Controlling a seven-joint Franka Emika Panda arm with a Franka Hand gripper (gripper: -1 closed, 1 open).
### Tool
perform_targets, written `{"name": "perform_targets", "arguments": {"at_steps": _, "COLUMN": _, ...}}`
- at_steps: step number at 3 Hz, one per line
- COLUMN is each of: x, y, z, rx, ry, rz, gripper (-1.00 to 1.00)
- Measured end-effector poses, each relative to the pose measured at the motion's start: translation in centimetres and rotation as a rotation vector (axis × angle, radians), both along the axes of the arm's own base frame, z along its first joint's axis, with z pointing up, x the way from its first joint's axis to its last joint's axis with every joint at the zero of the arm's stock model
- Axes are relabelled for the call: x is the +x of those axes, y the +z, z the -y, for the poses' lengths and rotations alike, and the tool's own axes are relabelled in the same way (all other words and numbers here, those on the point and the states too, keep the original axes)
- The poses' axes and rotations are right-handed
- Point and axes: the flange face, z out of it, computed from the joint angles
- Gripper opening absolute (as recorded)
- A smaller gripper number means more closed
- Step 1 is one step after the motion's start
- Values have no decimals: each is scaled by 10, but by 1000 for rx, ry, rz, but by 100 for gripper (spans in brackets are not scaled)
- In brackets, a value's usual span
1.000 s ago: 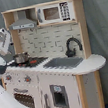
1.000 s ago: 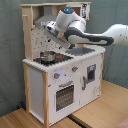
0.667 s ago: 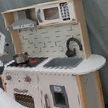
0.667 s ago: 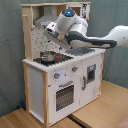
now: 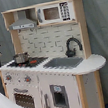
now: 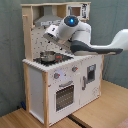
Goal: Play with the kitchen
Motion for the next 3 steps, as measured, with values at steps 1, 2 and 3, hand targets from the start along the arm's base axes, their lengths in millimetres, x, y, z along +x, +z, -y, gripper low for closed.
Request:
{"name": "perform_targets", "arguments": {"at_steps": 1, "x": -21, "y": -6, "z": -17, "rx": -90, "ry": 29, "rz": 69, "gripper": 100}}
{"name": "perform_targets", "arguments": {"at_steps": 2, "x": -42, "y": -18, "z": -36, "rx": -184, "ry": 65, "rz": 140, "gripper": 100}}
{"name": "perform_targets", "arguments": {"at_steps": 3, "x": -63, "y": -39, "z": -59, "rx": -295, "ry": 108, "rz": 221, "gripper": 100}}
